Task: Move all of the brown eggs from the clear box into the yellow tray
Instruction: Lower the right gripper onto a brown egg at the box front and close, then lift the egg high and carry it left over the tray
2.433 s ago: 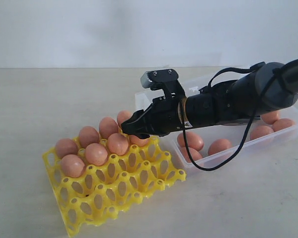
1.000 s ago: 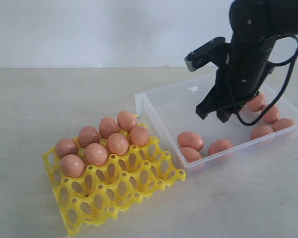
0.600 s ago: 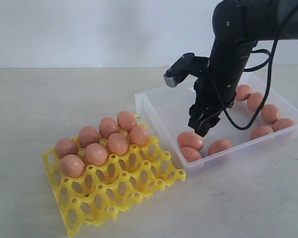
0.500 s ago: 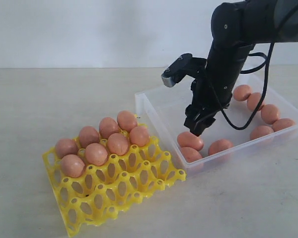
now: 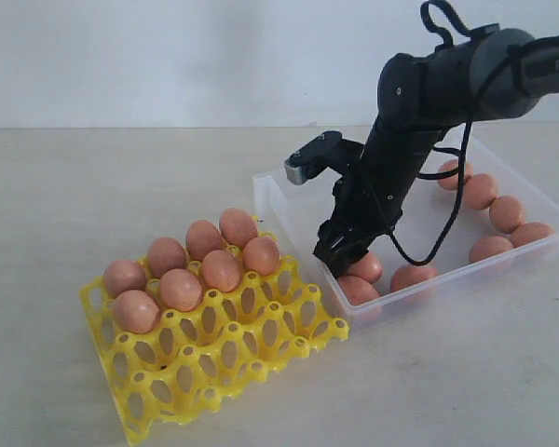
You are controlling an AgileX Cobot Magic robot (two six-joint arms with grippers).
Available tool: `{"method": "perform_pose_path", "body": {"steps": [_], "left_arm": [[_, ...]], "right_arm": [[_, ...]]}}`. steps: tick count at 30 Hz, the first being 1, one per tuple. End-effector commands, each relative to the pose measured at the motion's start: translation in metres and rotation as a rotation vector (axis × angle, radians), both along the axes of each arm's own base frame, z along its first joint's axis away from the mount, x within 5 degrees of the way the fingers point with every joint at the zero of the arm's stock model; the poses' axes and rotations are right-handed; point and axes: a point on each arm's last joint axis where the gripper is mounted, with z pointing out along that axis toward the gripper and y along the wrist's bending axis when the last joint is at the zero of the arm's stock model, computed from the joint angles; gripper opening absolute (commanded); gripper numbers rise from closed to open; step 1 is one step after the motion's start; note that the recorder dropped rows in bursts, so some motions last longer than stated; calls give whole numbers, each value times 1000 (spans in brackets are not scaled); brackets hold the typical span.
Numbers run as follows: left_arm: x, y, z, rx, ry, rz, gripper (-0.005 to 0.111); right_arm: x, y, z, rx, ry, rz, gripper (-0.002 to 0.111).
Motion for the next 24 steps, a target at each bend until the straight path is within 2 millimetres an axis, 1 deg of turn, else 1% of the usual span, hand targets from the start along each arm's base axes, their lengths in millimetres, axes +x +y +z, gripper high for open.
{"method": "perform_pose_path", "body": {"steps": [1, 5, 6, 7, 8, 9, 11, 12, 14, 18, 21, 24], "left_arm": [[0, 0, -1, -5, 0, -7, 4], [0, 0, -1, -5, 0, -7, 4], [0, 0, -1, -5, 0, -7, 4], [0, 0, -1, -5, 0, -7, 4], [0, 0, -1, -5, 0, -7, 4], [0, 0, -1, -5, 0, -7, 4], [0, 0, -1, -5, 0, -7, 4], [0, 0, -1, -5, 0, -7, 4], [0, 0, -1, -5, 0, -7, 4], [0, 0, -1, -5, 0, -7, 4], [0, 0, -1, -5, 0, -7, 4], [0, 0, -1, -5, 0, -7, 4]], "right_arm": [[4, -2, -15, -8, 10, -4, 55], [5, -2, -26, -15, 34, -6, 55], [5, -2, -28, -17, 39, -8, 53], [5, -2, -29, -17, 42, -12, 49], [5, -2, -30, -18, 45, -12, 41], [5, -2, -30, -17, 43, -12, 29], [6, -2, -29, -15, 33, -14, -1], [6, -2, -29, -15, 26, -20, 1], [7, -2, -27, -14, 14, -20, 1], [8, -2, -12, -1, -32, -43, 1], [9, -3, 10, 2, -107, -38, 1], [10, -6, 45, -1, -238, -24, 1]]}}
